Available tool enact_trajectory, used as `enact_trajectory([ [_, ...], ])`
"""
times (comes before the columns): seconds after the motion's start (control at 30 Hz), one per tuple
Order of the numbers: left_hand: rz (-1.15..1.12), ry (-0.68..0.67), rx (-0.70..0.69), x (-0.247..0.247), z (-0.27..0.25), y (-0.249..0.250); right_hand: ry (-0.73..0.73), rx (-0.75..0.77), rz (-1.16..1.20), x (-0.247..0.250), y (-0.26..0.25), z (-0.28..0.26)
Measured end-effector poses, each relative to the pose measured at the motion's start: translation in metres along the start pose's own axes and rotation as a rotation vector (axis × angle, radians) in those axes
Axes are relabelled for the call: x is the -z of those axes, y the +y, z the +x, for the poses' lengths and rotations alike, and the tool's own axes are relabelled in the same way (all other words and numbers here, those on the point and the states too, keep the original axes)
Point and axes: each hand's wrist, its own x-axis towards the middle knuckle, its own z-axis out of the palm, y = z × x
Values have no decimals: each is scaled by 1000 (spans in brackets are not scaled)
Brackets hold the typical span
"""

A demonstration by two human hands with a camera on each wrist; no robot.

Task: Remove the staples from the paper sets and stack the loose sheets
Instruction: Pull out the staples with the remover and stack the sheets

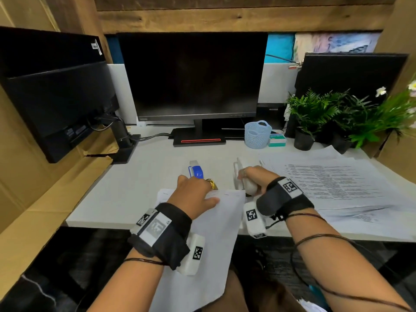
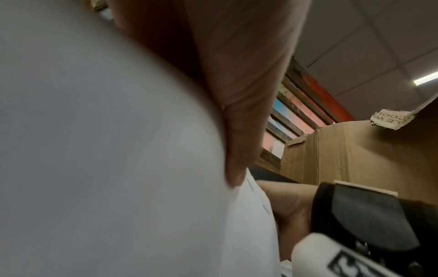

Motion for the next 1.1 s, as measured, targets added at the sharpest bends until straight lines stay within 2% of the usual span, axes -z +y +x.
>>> enact_trajectory([
  [0.13,-5,13,-4,-4,-3,-9,134,100,-472,-15,10,13],
  [0.3,-112,43,43,-10,-6,-13,212,141,-652,-24,13,19],
  [0.37,-114,93,47,-13,-6,-15,225,168,-716,-23,13,16],
  [0.4,-89,128,57,-13,-6,-15,251,221,-709,-21,13,9],
  [0.47,-74,174,73,-11,-6,-16,235,404,-521,-14,11,-11],
  [0.5,-93,210,76,-8,-5,-17,150,489,-366,-10,10,-26],
  [0.57,-153,262,100,-6,-3,-18,-118,532,-118,-3,10,-55],
  [0.6,-169,287,100,-7,-1,-18,-204,542,-65,0,14,-64],
  [0.63,-184,325,98,-6,1,-17,-220,572,-30,1,18,-70],
  [0.77,-233,435,23,-5,5,-9,30,806,54,2,28,-84],
  [0.9,-255,602,-140,-6,7,5,116,973,146,13,37,-94],
  [1.1,-417,907,-409,-23,16,20,298,1273,93,35,50,-106],
])
